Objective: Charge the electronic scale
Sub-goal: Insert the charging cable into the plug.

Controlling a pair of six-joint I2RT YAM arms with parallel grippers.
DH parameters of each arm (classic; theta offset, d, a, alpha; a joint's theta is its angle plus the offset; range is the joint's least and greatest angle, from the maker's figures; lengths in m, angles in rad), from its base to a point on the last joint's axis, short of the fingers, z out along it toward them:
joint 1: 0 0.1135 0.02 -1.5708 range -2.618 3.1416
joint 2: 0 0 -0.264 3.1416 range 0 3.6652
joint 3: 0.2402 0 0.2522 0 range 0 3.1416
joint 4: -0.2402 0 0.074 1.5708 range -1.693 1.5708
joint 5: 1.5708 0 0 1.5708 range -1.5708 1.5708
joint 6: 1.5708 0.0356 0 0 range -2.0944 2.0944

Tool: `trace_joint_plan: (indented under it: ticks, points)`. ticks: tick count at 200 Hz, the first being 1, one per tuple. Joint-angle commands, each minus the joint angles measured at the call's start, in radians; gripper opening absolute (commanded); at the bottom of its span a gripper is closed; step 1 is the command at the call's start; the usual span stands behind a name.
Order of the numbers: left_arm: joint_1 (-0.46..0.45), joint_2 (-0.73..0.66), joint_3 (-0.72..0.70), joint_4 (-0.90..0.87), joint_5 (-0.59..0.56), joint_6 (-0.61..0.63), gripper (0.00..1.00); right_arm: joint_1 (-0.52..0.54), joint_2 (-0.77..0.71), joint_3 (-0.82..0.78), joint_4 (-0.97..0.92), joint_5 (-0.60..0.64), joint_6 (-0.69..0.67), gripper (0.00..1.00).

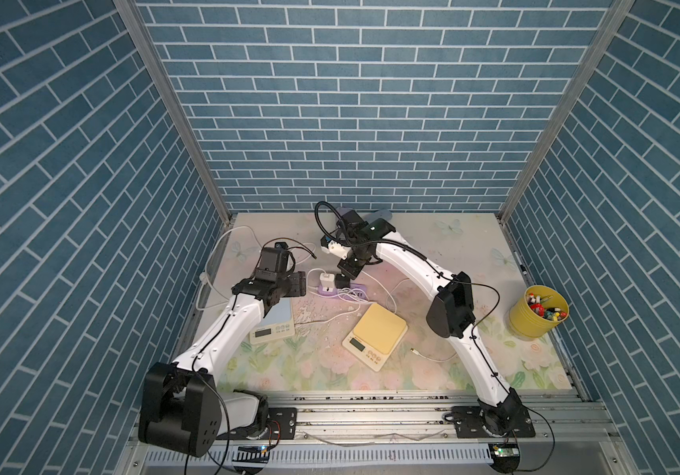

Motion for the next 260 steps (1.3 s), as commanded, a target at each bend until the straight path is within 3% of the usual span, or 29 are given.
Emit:
trace_joint_plan:
  ticks: [1, 109, 260]
  points:
    - [0.011, 0.009, 0.009, 0.003, 0.004, -0.005, 0.78, 0.018, 0.051, -0.015, -0.042, -0.012, -0.035, 0.0]
    - [0.014, 0.023, 0.01, 0.004, 0.021, -0.01, 0.78, 0.023, 0.02, -0.09, -0.063, 0.1, -0.048, 0.0]
    - [0.016, 0.039, 0.021, 0.004, 0.027, -0.011, 0.78, 0.022, -0.004, -0.11, -0.121, 0.087, -0.09, 0.0]
